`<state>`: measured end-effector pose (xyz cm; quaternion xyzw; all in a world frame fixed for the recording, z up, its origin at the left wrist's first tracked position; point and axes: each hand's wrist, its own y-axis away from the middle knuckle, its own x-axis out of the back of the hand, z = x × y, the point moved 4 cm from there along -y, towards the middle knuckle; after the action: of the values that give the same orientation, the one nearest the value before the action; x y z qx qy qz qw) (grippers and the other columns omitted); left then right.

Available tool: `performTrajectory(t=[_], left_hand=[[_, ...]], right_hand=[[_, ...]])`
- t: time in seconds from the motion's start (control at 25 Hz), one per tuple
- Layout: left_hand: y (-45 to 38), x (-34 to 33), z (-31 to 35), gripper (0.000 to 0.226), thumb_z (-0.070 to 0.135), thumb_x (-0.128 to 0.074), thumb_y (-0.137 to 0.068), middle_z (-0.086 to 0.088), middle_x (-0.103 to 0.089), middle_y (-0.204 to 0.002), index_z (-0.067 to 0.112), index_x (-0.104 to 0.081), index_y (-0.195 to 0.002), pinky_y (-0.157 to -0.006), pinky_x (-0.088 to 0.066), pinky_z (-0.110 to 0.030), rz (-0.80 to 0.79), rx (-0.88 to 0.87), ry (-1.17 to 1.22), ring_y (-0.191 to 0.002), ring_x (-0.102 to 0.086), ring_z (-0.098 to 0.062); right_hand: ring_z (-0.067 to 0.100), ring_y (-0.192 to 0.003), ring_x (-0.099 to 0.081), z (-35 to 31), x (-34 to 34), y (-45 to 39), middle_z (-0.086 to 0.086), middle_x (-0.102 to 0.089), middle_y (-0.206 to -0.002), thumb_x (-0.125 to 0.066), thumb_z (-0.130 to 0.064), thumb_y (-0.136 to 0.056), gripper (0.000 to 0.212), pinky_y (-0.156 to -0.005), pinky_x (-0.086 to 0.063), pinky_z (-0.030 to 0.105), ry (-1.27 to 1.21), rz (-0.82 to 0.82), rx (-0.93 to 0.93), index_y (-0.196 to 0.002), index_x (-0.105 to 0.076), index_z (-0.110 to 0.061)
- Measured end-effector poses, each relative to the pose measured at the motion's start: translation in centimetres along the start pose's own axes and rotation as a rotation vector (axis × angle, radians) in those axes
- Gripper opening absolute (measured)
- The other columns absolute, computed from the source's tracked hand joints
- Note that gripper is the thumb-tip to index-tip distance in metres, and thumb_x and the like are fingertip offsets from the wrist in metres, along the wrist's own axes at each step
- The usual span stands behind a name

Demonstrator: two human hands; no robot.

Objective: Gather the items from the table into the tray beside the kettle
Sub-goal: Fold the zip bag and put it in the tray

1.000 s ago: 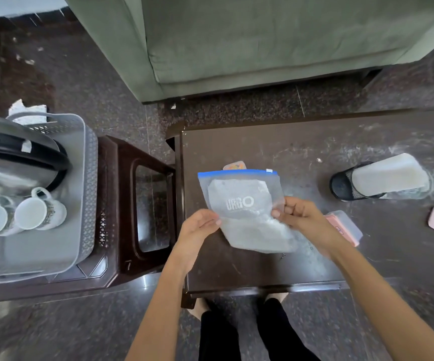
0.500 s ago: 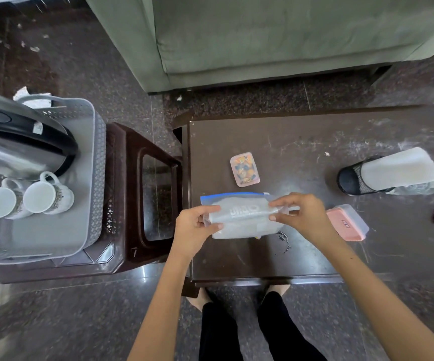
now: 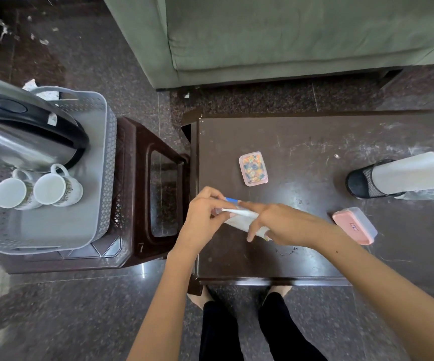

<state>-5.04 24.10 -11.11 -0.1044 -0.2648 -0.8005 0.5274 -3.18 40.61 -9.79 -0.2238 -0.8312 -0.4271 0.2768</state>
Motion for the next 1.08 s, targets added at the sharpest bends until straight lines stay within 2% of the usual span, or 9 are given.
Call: performTrajectory(t=[0.12, 0.2, 0.28, 0.48, 0.6, 0.68, 0.76, 0.92, 1.08], left_hand=[[-0.2, 0.0, 0.3, 0.031, 0.003, -0.071, -0.079, 0.004, -0.057, -0.095, 0.024, -0.074, -0.101, -0.071, -0.048, -0.020, 0.008, -0.015, 0.057, -0.083, -0.055, -0.009], [-0.1, 0.3, 0.3, 0.048, 0.002, -0.071, -0.078, 0.006, -0.060, -0.107, 0.027, -0.064, -0.119, -0.080, -0.051, -0.020, 0.067, 0.001, 0.098, -0.095, -0.057, -0.005], [0.0, 0.6, 0.3, 0.059, 0.005, -0.070, -0.081, 0.009, -0.058, -0.118, 0.026, -0.052, -0.133, -0.086, -0.048, -0.016, 0.102, 0.049, 0.124, -0.105, -0.055, -0.001], [0.8, 3.6, 0.2, 0.043, 0.012, -0.065, -0.087, 0.007, -0.059, -0.123, 0.025, -0.056, -0.127, -0.087, -0.048, -0.017, 0.229, 0.118, 0.149, -0.108, -0.056, -0.004], [2.0, 7.3, -0.7, 0.037, 0.017, -0.064, -0.088, 0.007, -0.058, -0.122, 0.024, -0.059, -0.124, -0.086, -0.049, -0.018, 0.343, 0.143, 0.173, -0.107, -0.056, -0.004], [2.9, 10.6, -2.2, 0.036, 0.018, -0.063, -0.089, 0.008, -0.059, -0.122, 0.023, -0.059, -0.124, -0.082, -0.048, -0.013, 0.396, 0.148, 0.190, -0.106, -0.058, -0.004], [3.7, 13.7, -3.6, 0.033, 0.016, -0.061, -0.090, 0.004, -0.062, -0.120, 0.019, -0.060, -0.123, -0.077, -0.046, -0.007, 0.443, 0.151, 0.222, -0.103, -0.060, -0.004], [5.0, 20.0, -6.6, 0.026, 0.012, -0.057, -0.092, 0.001, -0.065, -0.114, 0.014, -0.062, -0.118, -0.071, -0.042, -0.001, 0.579, 0.176, 0.244, -0.091, -0.058, 0.011], [5.3, 23.5, -8.9, 0.030, 0.011, -0.055, -0.093, 0.002, -0.062, -0.116, 0.011, -0.059, -0.123, -0.072, -0.041, 0.001, 0.605, 0.223, 0.253, -0.096, -0.057, 0.000]], right_hand=[[0.027, -0.114, -0.054, 0.2, 0.5, -0.8, -0.018, -0.031, -0.151, -0.056, 0.006, -0.077, 0.065, -0.070, -0.035, 0.025, 0.072, 0.029, -0.075, -0.126, -0.054, -0.036], [0.026, -0.115, -0.053, 0.6, 1.0, -1.0, -0.011, -0.039, -0.146, -0.057, 0.001, -0.079, 0.064, -0.070, -0.035, 0.026, 0.096, 0.090, -0.149, -0.132, -0.049, -0.034], [0.028, -0.116, -0.051, 1.1, 1.8, -0.9, -0.001, -0.046, -0.141, -0.050, 0.003, -0.081, 0.064, -0.077, -0.042, 0.028, -0.055, 0.198, -0.265, -0.134, -0.048, -0.031], [0.027, -0.115, -0.052, 0.1, 5.5, -2.0, 0.006, -0.055, -0.134, -0.057, 0.001, -0.077, 0.060, -0.080, -0.036, 0.018, -0.480, 0.498, -0.386, -0.132, -0.054, -0.023], [0.026, -0.117, -0.050, -3.9, 8.9, -4.6, 0.008, -0.053, -0.133, -0.062, -0.002, -0.078, 0.056, -0.095, -0.043, 0.032, -0.584, 0.595, -0.352, -0.131, -0.055, -0.022], [0.025, -0.119, -0.049, -7.8, 10.9, -7.6, 0.009, -0.051, -0.133, -0.064, -0.003, -0.079, 0.054, -0.099, -0.044, 0.037, -0.624, 0.623, -0.283, -0.129, -0.055, -0.021], [0.022, -0.120, -0.048, -11.5, 12.4, -10.6, 0.008, -0.051, -0.134, -0.065, -0.003, -0.079, 0.054, -0.100, -0.044, 0.036, -0.653, 0.642, -0.205, -0.129, -0.055, -0.020], [0.022, -0.125, -0.045, -17.9, 13.3, -16.8, 0.007, -0.046, -0.138, -0.064, -0.002, -0.080, 0.055, -0.101, -0.044, 0.036, -0.712, 0.622, -0.145, -0.133, -0.051, -0.014], [0.027, -0.130, -0.039, -21.6, 12.8, -21.7, 0.011, -0.041, -0.142, -0.060, -0.003, -0.084, 0.059, -0.100, -0.040, 0.033, -0.570, 0.564, -0.200, -0.139, -0.042, -0.009]])
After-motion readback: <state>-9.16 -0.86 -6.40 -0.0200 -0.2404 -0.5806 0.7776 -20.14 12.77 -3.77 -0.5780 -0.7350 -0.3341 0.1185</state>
